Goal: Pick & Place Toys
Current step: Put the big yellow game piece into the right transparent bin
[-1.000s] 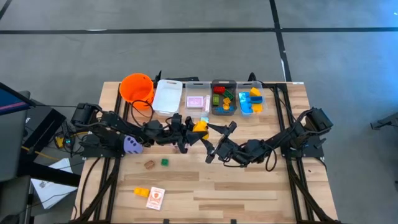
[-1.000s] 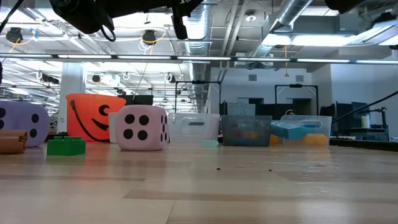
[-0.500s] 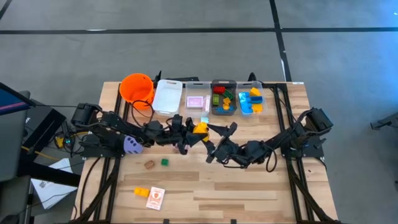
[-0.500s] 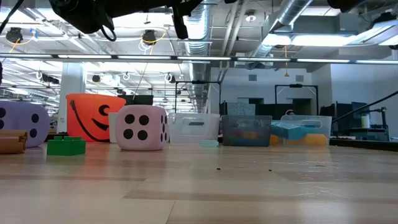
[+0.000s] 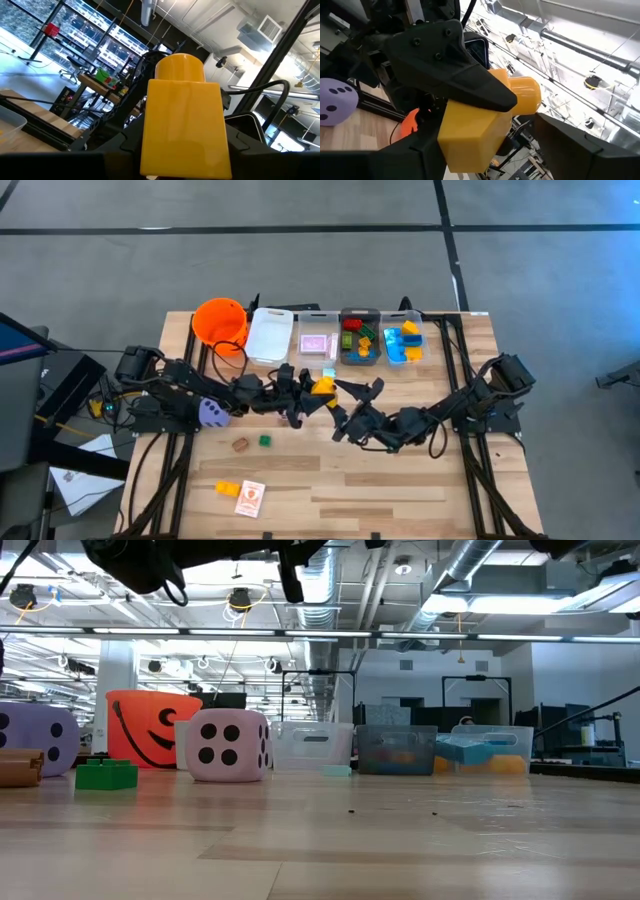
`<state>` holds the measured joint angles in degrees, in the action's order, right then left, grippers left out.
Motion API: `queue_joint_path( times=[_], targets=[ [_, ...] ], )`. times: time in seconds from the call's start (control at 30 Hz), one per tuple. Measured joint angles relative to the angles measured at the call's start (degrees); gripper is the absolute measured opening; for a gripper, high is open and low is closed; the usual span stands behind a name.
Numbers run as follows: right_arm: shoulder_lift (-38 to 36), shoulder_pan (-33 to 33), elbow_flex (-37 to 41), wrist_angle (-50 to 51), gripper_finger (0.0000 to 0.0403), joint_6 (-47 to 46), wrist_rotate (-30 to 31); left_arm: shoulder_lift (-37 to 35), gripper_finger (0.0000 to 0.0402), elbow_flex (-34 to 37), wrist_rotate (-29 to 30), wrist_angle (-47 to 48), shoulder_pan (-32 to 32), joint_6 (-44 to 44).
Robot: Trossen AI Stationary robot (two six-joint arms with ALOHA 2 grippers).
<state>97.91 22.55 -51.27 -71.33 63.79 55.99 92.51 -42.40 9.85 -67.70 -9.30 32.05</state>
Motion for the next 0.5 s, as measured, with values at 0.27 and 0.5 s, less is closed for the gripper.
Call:
queue_joint_path(
  times=[0.27,0.5],
  targets=[
    [0.0,-0.1,0.0,-0.6,0.0266,4.0,-1.0,-0.1,0.0132,0.0,-0.1,0.7,0.0,0.0],
    [0.0,-1.1,0.0,-1.4,0.0266,4.3,-6.5,-0.3,0.0133,0.1,-0.5,0.5,-0.1,0.2]
  ],
)
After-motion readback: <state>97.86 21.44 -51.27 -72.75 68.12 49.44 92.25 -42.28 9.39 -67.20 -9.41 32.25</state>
